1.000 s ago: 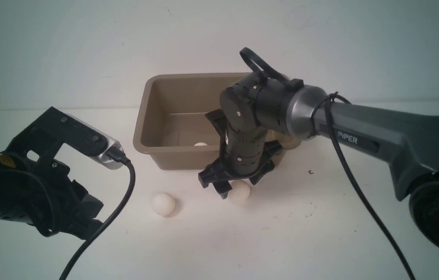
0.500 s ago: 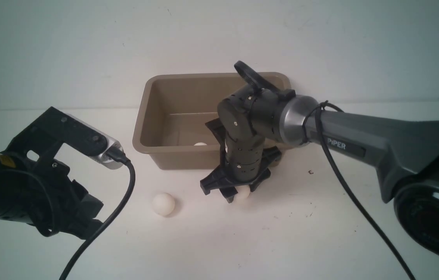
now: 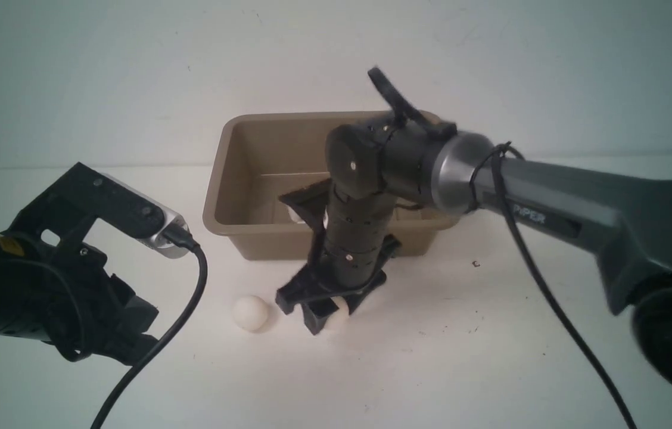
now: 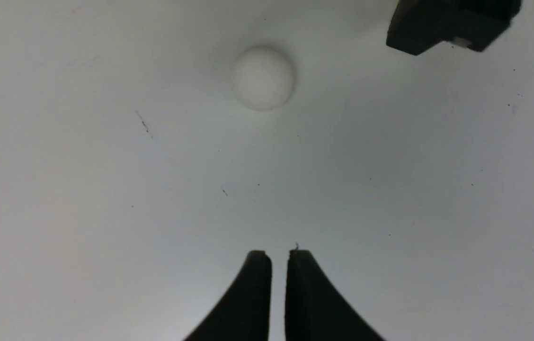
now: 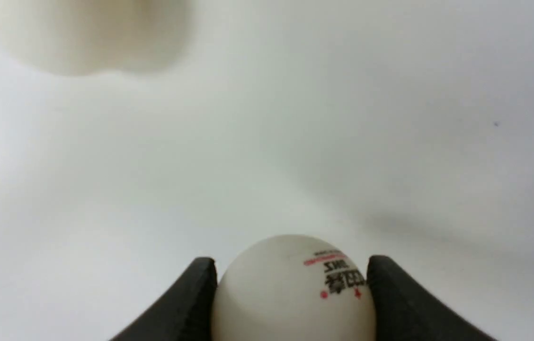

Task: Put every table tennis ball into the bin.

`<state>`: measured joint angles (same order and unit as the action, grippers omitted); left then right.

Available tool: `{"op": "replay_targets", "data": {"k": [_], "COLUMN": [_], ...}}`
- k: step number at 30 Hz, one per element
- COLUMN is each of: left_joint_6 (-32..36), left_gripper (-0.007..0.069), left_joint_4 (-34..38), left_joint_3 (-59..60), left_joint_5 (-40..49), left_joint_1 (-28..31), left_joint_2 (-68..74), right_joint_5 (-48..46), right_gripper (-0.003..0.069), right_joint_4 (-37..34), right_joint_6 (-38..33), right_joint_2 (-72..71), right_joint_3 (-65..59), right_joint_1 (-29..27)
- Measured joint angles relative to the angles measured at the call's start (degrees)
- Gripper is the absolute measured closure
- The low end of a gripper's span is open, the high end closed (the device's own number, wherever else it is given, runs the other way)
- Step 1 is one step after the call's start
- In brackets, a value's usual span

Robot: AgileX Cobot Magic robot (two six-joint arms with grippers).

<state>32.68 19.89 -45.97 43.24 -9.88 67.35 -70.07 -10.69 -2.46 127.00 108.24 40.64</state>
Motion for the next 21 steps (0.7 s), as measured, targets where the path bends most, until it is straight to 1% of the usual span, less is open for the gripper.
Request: {"op": "replay_targets", "data": {"k": [5, 6, 8, 12, 15, 18, 20, 21], "left_joint_6": [0.0, 0.0, 0.0, 0.1, 1.2, 3.3, 5.3, 5.6], "left_gripper": [0.0594, 0.0594, 0.0594, 0.0589, 0.0552, 0.0496, 0.0438, 0.0431], "left_joint_4": [0.0, 0.1, 0.5, 2.7, 5.8, 7.8, 10.2, 10.4], "left_joint_3": [0.0, 0.0, 0.0, -0.1, -0.1, -0.1, -0.1, -0.1], "left_joint_5": [-1.6, -1.7, -2.1, -3.8, -5.6, -7.1, -8.5, -8.8], "left_joint_1": [0.0, 0.0, 0.0, 0.0, -0.3, -0.4, -0.4, -0.4], "left_joint_2": [0.0, 0.0, 0.1, 1.3, 5.5, 8.9, 11.5, 11.9], "right_joint_5": [3.8, 5.2, 8.6, 10.0, 10.5, 10.3, 10.3, 10.3], "right_gripper": [0.0293, 0.0293, 0.0293, 0.0293, 0.0293, 0.0293, 0.0293, 0.0293], "right_joint_4": [1.3, 3.0, 9.7, 15.4, 18.0, 18.4, 18.2, 18.1], "right_joint_6": [-1.5, -1.5, -0.7, 0.2, 0.5, 0.7, 0.7, 0.7], "right_joint_2": [-7.3, -8.2, -9.5, -9.0, -7.8, -6.7, -6.0, -5.9], "right_joint_3": [2.3, 3.4, 7.6, 11.2, 12.3, 12.4, 12.4, 12.4], "right_joint_1": [0.7, 0.7, 0.3, -1.3, -3.6, -6.2, -7.9, -8.2]}}
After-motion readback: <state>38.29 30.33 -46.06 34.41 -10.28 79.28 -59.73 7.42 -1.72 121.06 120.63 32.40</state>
